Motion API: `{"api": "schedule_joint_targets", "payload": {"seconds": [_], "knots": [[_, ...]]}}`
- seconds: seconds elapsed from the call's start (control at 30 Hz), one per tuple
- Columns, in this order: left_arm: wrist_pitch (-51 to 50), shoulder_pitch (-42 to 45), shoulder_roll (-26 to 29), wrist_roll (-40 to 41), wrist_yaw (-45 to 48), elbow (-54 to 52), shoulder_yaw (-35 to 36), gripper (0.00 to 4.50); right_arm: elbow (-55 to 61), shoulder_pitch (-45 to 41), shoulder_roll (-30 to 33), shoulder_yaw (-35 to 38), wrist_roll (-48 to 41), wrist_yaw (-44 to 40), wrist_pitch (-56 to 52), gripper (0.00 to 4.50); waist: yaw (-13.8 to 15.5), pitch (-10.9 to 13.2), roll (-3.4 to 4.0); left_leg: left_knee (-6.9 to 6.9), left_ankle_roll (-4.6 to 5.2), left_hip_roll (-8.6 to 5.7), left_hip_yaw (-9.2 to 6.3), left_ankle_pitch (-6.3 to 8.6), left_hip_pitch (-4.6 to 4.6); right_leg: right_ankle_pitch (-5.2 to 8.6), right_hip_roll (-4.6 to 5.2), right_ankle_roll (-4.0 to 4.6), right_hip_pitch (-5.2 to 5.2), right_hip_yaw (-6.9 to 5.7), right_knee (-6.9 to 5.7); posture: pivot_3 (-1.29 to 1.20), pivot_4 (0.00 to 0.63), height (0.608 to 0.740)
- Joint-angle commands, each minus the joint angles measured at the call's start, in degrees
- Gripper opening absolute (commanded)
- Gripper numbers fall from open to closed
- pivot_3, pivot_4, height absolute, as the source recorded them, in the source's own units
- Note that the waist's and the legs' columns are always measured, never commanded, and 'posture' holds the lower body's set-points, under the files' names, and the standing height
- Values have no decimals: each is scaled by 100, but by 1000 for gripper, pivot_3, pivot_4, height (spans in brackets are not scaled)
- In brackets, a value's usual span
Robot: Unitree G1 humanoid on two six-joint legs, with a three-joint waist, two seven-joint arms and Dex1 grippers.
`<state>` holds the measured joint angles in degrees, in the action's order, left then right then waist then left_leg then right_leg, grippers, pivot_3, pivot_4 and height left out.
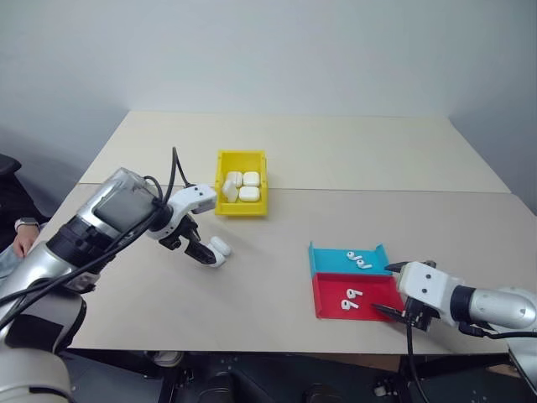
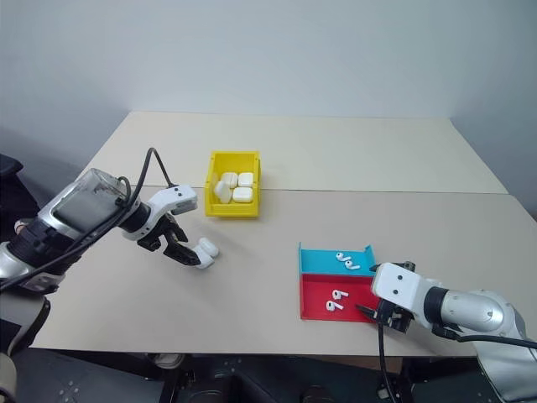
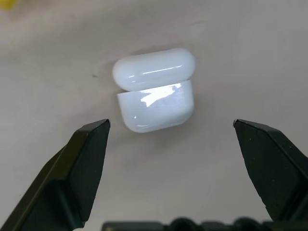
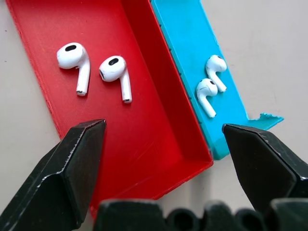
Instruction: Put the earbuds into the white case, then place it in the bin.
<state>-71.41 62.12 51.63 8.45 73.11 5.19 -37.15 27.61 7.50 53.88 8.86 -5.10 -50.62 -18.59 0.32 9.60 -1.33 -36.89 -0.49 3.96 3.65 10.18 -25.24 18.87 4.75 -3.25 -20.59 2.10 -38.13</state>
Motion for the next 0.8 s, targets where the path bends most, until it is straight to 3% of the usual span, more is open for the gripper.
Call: {"api": "schedule_joint_targets", "payload": {"seconds": [0.03,0.8], "knots": [[-198,214,-178,-91,-200,68,-70,4483,165,-36,-31,23,27,76,34,4500,10,0,0,0,0,0,0,0,0,0,0,0,0,1,1,0,150,740],[2,238,-874,-141,-571,698,-402,4483,261,75,-59,51,164,150,-28,4500,24,0,0,0,0,0,0,0,0,0,0,0,0,0,1,0,150,740]]}}
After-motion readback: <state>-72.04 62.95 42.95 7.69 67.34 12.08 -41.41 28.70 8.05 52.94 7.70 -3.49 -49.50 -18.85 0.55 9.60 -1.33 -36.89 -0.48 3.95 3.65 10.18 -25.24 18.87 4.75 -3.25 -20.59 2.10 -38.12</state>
